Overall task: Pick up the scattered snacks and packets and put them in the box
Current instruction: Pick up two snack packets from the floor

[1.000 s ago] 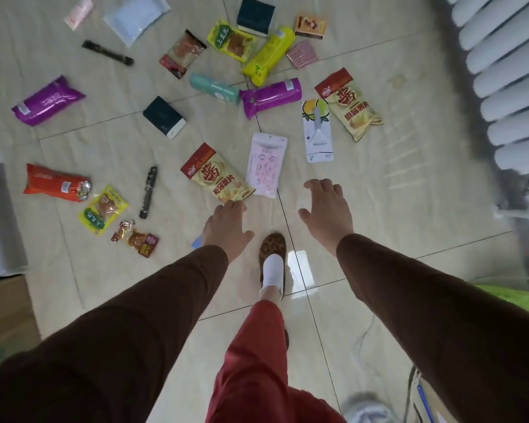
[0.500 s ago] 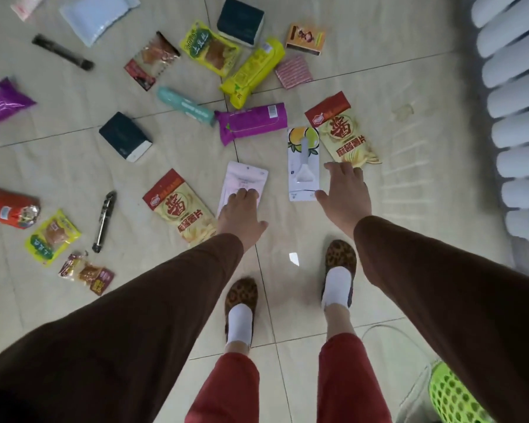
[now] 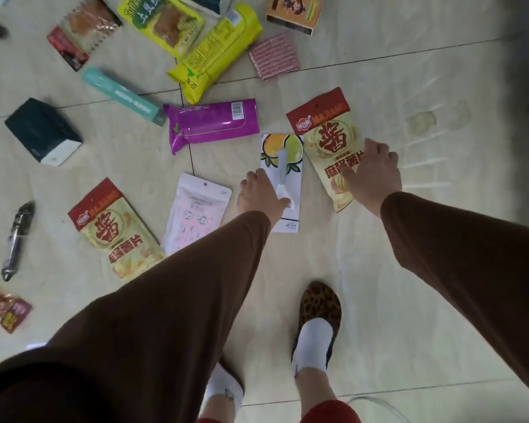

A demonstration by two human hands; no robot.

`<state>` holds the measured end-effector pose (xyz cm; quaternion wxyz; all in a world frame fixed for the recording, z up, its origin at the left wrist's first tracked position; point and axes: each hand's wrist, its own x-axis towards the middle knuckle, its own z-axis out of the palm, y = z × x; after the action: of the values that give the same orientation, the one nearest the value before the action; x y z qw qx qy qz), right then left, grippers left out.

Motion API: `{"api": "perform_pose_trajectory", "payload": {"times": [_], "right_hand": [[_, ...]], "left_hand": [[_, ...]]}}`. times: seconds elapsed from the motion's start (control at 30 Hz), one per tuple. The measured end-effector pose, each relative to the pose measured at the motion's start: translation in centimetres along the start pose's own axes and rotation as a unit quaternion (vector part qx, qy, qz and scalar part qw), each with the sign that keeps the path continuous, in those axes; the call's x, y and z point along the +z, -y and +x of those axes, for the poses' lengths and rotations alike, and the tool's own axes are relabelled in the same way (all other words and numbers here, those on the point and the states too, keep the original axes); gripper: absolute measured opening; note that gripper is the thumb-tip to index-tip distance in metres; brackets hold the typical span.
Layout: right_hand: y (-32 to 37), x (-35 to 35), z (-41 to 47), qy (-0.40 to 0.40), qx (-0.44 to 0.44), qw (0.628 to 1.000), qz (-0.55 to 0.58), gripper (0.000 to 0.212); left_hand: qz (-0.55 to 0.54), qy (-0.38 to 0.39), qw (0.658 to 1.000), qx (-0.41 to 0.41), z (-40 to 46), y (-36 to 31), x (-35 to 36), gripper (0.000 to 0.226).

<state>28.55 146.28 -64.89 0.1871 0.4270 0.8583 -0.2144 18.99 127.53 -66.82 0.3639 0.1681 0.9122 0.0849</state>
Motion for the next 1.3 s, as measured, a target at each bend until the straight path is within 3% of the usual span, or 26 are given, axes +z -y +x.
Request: {"api": "perform_pose_trajectory", "payload": {"times": [0.27, 0.5, 0.63, 0.93, 1.3], "right_hand": [[-1.0, 4.0, 3.8, 0.035, 0.049, 0.998, 0.019, 0.086], [-0.8, 4.9, 3.7, 0.011, 0.075, 0.997, -0.012, 0.107], [-1.0, 5.1, 3.1, -0.005, 0.075, 0.996, 0.043, 0.094], [0.7, 6.0, -0.3, 0.055, 0.099, 0.965, 0.236, 0.028], [9.7, 1.2, -13.4, 0.089, 0.033, 0.970, 0.222, 0.034]], "left_hand": [[-0.016, -0.072, 0.992, -0.101, 4.0, -2.0, 4.1, 0.093], [-0.057, -0.069, 0.982, -0.168, 4.2, -2.6, 5.3, 0.100], [-0.107, -0.060, 0.978, -0.166, 4.4, -1.8, 4.9, 0.096], [-0.214, -0.049, 0.971, -0.096, 1.2, 1.0, 2.6, 0.057], [-0.242, -0.070, 0.962, -0.104, -11.1, 11.2, -8.0, 0.056]]}}
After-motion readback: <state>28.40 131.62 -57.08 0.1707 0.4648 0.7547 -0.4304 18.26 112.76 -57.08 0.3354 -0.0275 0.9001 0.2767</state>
